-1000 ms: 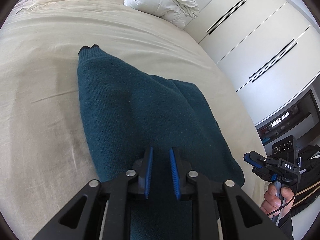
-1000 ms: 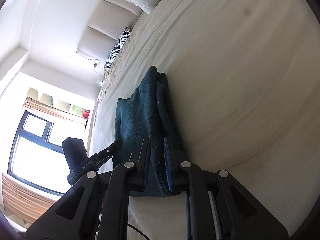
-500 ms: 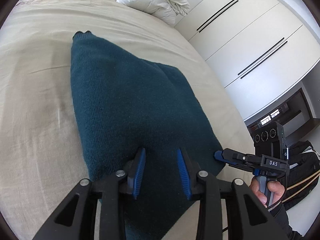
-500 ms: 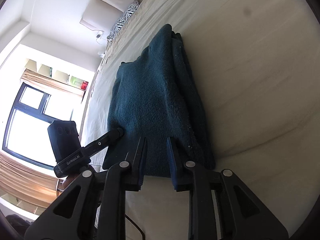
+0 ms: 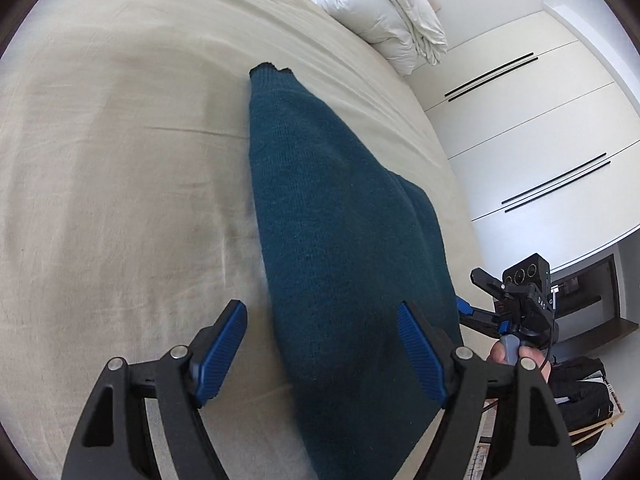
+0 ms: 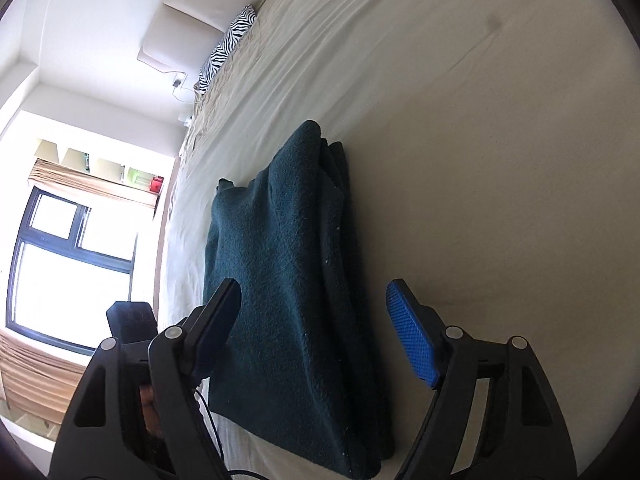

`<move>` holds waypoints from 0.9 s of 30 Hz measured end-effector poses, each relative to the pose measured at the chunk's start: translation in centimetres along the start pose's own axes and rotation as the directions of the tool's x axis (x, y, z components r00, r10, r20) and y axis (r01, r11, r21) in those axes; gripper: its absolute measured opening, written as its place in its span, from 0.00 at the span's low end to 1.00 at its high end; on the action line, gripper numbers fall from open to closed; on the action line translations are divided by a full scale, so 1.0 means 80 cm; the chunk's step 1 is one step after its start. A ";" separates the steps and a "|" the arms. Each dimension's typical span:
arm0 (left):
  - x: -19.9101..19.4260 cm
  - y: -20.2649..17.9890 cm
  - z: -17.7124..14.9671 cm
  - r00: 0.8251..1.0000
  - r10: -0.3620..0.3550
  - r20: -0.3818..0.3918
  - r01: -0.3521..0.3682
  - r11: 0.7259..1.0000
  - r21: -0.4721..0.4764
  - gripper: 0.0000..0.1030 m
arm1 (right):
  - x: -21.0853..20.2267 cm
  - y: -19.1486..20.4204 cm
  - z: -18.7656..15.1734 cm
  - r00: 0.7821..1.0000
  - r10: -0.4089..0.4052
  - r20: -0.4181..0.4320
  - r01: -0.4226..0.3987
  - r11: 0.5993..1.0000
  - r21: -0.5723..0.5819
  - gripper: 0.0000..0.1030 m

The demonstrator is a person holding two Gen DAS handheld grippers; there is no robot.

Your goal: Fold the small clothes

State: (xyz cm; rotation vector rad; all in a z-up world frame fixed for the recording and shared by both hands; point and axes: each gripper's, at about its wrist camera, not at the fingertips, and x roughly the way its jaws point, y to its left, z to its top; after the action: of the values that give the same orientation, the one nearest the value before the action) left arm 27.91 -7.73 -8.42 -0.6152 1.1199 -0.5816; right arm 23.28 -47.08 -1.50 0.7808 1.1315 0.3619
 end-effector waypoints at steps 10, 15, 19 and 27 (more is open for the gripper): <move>0.024 -0.004 0.010 0.997 0.028 -0.071 -0.031 0.999 -0.045 0.60 | 0.070 0.021 0.022 0.983 -0.088 -0.159 0.073 0.992 -0.100 0.42; 0.026 -0.023 0.011 0.988 0.121 -0.094 -0.120 0.993 0.013 0.49 | 0.073 0.038 0.017 0.968 -0.198 -0.153 0.171 0.971 -0.169 0.29; 0.025 -0.056 0.013 0.966 0.244 -0.086 -0.233 0.965 0.122 0.42 | 0.082 0.074 0.004 0.927 -0.364 -0.092 0.323 0.899 -0.297 0.21; -0.009 -0.098 0.011 0.948 0.316 -0.037 -0.303 0.932 0.200 0.38 | 0.069 0.137 -0.033 0.862 -0.507 0.022 0.466 0.774 -0.429 0.18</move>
State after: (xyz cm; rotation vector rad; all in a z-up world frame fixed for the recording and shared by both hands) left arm 27.62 -12.57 -2.14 -0.2450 1.1809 -0.4325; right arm 24.46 -35.14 2.17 0.0683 1.2431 0.1902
